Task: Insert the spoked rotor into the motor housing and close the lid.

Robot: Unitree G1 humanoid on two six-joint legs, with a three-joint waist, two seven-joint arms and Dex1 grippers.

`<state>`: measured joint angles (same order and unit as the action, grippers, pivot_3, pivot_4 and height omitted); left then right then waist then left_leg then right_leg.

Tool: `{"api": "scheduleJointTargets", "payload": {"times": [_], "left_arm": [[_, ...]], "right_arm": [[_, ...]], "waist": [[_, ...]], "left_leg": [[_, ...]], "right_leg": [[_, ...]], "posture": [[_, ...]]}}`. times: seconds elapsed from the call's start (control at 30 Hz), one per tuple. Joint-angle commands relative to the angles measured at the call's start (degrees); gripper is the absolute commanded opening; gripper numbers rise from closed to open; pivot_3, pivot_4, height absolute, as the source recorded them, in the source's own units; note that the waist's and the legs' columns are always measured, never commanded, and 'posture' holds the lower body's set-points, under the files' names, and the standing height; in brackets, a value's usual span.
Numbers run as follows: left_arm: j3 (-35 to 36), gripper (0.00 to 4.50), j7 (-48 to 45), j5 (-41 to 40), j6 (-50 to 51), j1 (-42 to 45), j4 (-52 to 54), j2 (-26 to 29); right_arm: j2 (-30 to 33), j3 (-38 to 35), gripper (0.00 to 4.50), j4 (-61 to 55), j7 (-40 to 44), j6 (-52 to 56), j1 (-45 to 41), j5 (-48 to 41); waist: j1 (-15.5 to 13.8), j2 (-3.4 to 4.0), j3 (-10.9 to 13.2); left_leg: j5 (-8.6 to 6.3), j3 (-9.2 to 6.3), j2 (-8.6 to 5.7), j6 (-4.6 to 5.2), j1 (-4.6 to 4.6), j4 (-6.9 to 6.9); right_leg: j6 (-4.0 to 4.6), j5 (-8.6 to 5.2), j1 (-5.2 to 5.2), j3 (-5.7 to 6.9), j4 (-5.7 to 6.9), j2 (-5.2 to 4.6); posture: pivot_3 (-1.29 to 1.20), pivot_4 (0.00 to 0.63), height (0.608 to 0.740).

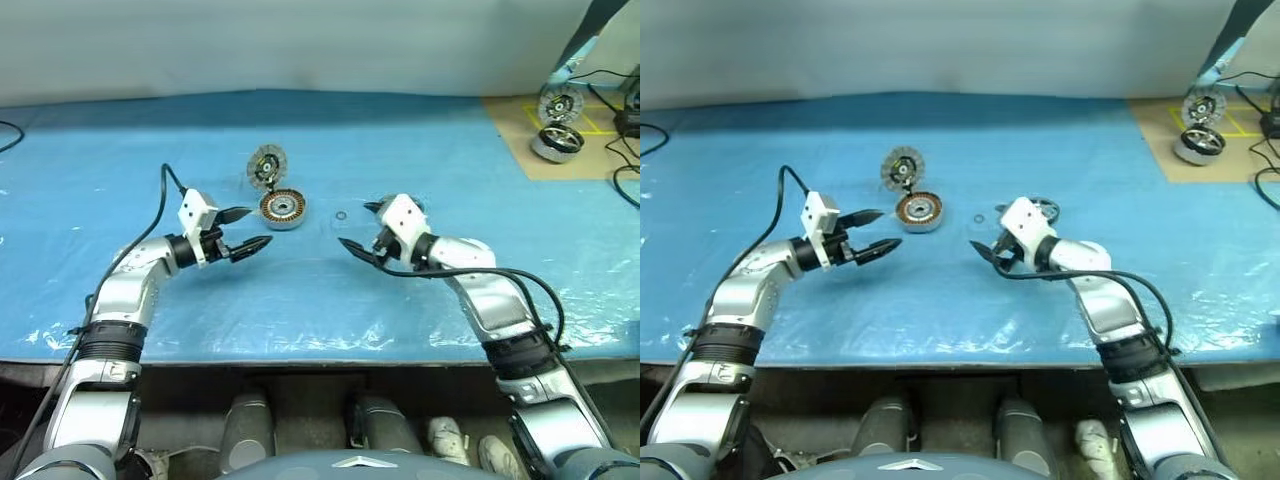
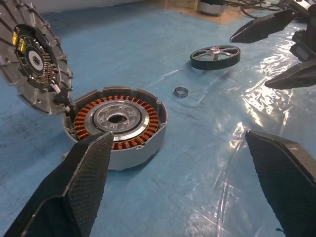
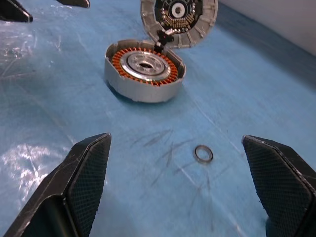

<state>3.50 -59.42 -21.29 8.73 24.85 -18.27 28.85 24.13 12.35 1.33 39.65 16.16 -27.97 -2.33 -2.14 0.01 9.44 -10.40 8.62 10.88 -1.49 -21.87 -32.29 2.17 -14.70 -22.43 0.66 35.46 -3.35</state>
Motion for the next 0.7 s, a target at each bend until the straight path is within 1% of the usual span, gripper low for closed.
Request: {"api": "scheduleJointTargets", "payload": {"times": [0.03,0.1,0.2,0.33,0.43,0.5,0.6,0.63,0.7], "left_arm": [[1.74,4.48,0.34,-0.72,-0.20,-2.56,3.41,1.10],[2.46,4.48,1.07,-1.12,0.38,-3.50,4.70,1.26],[3.50,4.48,1.94,-1.33,0.58,-4.75,5.96,1.68],[4.43,4.48,3.22,-2.19,1.91,-7.15,9.54,1.66],[4.34,4.48,4.11,-2.37,2.70,-8.11,11.65,1.16],[3.93,4.48,4.88,-2.65,3.56,-8.57,13.64,0.74],[3.19,4.48,5.59,-3.34,5.16,-8.77,16.35,0.14],[2.39,4.48,5.94,-3.01,5.48,-8.19,17.15,-0.24],[1.69,4.48,5.68,-2.72,5.53,-4.54,14.92,-0.88]], "right_arm": [[-2.06,2.37,4.48,8.05,1.50,-7.03,-7.18,2.34],[-5.36,2.39,4.48,15.47,-1.06,-9.81,-13.13,3.74],[-9.76,3.46,4.48,25.43,-1.84,-13.60,-20.21,5.42],[-15.16,5.08,4.48,38.78,-1.50,-17.85,-28.53,7.69],[-17.76,5.73,4.48,47.13,-0.44,-20.89,-33.37,9.19],[-18.32,6.29,4.48,50.99,0.55,-23.49,-35.48,10.42],[-18.36,6.24,4.48,54.63,3.95,-24.10,-37.19,10.71],[-17.37,7.19,4.48,55.61,4.90,-24.39,-37.55,12.10],[-15.77,8.86,4.48,57.20,9.82,-24.72,-38.40,13.86]], "waist": [[0.04,0.00,0.00],[-0.17,-0.02,0.01],[-0.18,-0.02,0.01],[-0.16,-0.03,0.01],[-0.30,-0.03,0.01],[-0.35,-0.03,0.01],[-0.42,-0.03,0.01],[-0.43,-0.03,0.01],[-0.61,-0.01,0.02]], "left_leg": [[0.00,0.01,0.03,-0.01,0.01,-0.02],[0.00,0.06,0.02,-0.01,-0.06,-0.04],[0.03,0.12,0.04,0.04,-0.25,-0.13],[0.03,0.13,0.04,0.04,-0.31,-0.12],[0.04,0.15,0.06,0.05,-0.49,-0.12],[0.04,0.12,0.13,0.06,-0.72,-0.23],[0.03,0.02,0.23,0.08,-0.98,-0.47],[0.03,0.00,0.25,0.08,-1.00,-0.50],[0.04,-0.03,0.29,0.09,-1.03,-0.60]], "right_leg": [[0.02,0.00,-0.02,0.00,0.03,0.01],[0.05,-0.01,-0.08,0.01,0.09,0.00],[0.07,-0.01,-0.28,0.02,0.25,0.00],[0.12,-0.03,-0.29,0.05,0.25,0.00],[0.15,-0.05,-0.44,0.10,0.27,0.00],[0.16,-0.05,-0.56,0.26,0.30,0.01],[0.15,-0.04,-0.58,0.47,0.31,0.00],[0.16,-0.04,-0.58,0.49,0.32,0.00],[0.21,-0.03,-0.58,0.57,0.38,0.00]], "posture": [[0.00,0.150,0.740],[0.00,0.150,0.740],[0.00,0.150,0.740],[0.00,0.150,0.740],[0.00,0.150,0.740],[0.00,0.150,0.740],[0.00,0.150,0.740],[0.00,0.150,0.740],[0.00,0.150,0.740]]}}
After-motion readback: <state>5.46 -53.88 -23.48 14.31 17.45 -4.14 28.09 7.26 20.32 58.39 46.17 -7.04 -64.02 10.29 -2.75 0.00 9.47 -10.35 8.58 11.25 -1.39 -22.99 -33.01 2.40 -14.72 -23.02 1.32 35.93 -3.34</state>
